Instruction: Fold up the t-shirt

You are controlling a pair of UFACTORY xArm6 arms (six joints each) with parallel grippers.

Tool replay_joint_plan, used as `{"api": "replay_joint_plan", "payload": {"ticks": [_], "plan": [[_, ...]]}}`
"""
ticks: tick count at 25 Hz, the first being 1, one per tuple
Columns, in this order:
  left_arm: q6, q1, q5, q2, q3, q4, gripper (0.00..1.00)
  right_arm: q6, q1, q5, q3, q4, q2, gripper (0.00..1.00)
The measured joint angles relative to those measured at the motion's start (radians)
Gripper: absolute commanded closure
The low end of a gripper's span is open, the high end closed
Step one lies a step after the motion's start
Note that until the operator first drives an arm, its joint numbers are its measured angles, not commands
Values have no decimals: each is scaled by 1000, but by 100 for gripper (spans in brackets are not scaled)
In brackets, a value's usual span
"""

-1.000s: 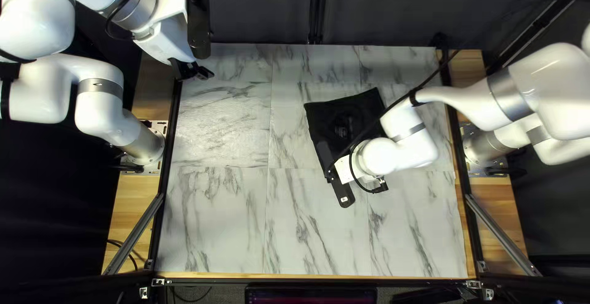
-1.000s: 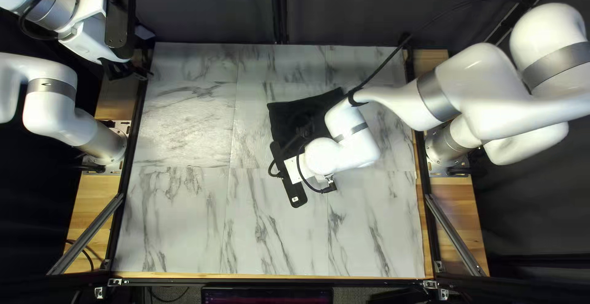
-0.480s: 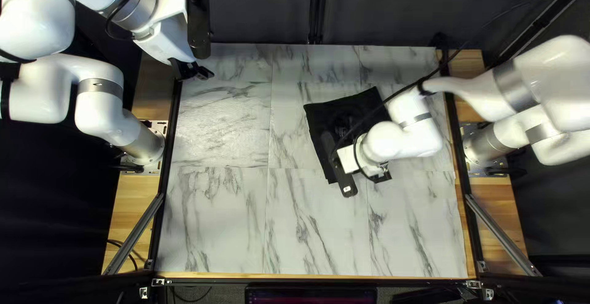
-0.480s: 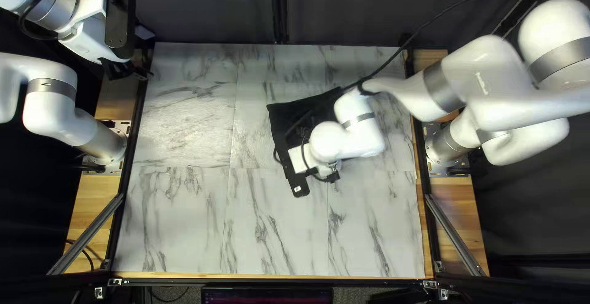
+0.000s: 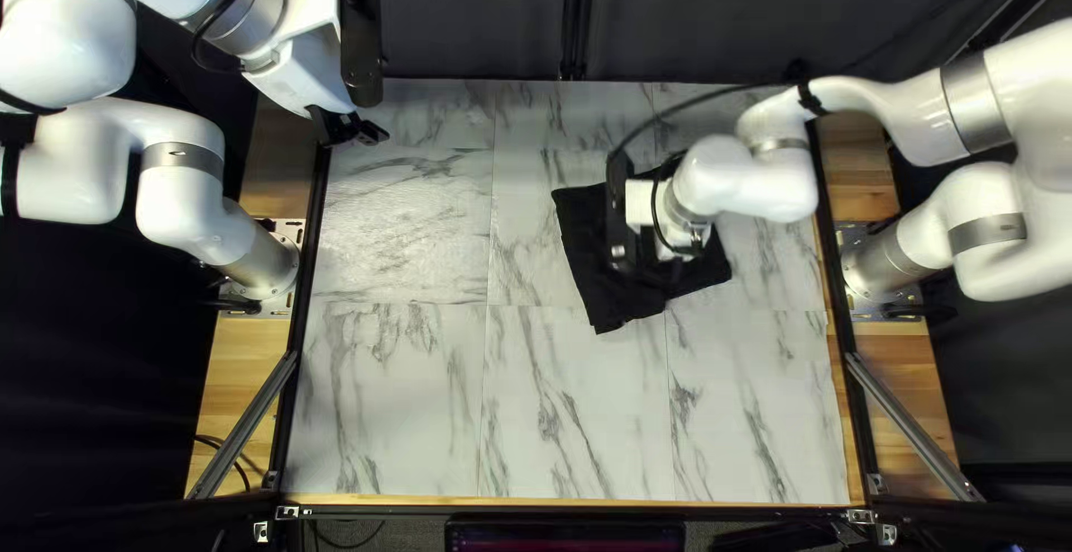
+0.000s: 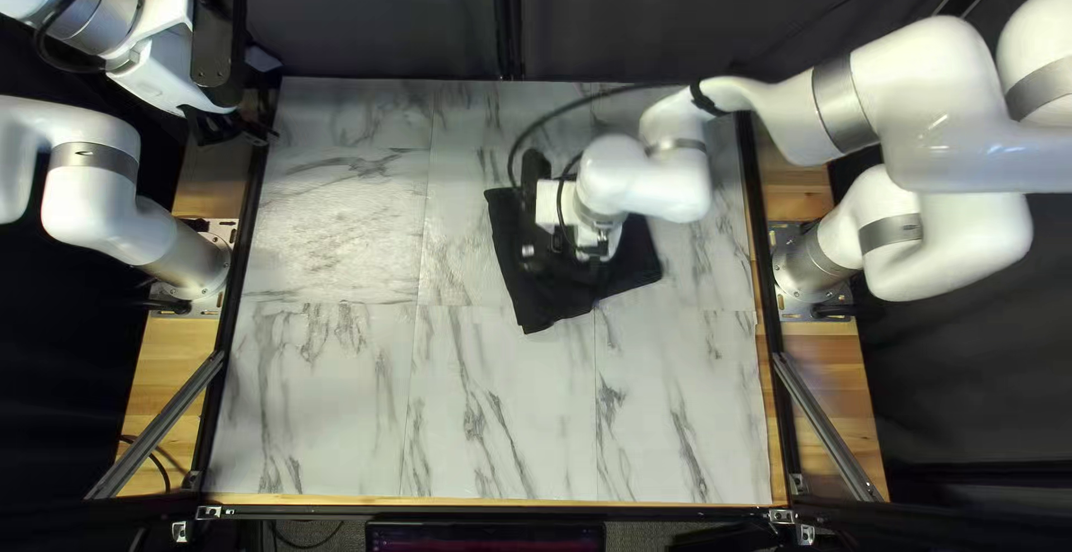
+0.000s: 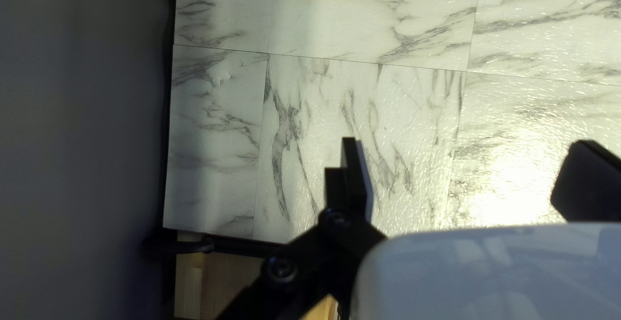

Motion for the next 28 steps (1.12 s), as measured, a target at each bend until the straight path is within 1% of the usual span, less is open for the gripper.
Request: {"api": "replay_joint_plan", "payload": {"ticks": [4,7,11,14,19,22,25,26,27,28], "plan": [[0,0,0,0,0,0,0,72,-42,-33,-10,71,64,0],[0,0,0,0,0,0,0,135,-55,-76,-19,124,112,0],[0,0,0,0,0,0,0,237,-53,-126,-7,161,126,0],[0,0,0,0,0,0,0,327,-43,-162,20,158,108,0],[0,0,0,0,0,0,0,468,-29,-242,91,107,71,0],[0,0,0,0,0,0,0,517,-25,-307,137,94,58,0],[0,0,0,0,0,0,0,534,-25,-373,176,108,54,0],[0,0,0,0,0,0,0,530,-27,-392,187,120,53,7],[0,0,0,0,0,0,0,521,-28,-410,196,137,52,9],[0,0,0,0,0,0,0,509,-30,-425,201,156,53,47]]}}
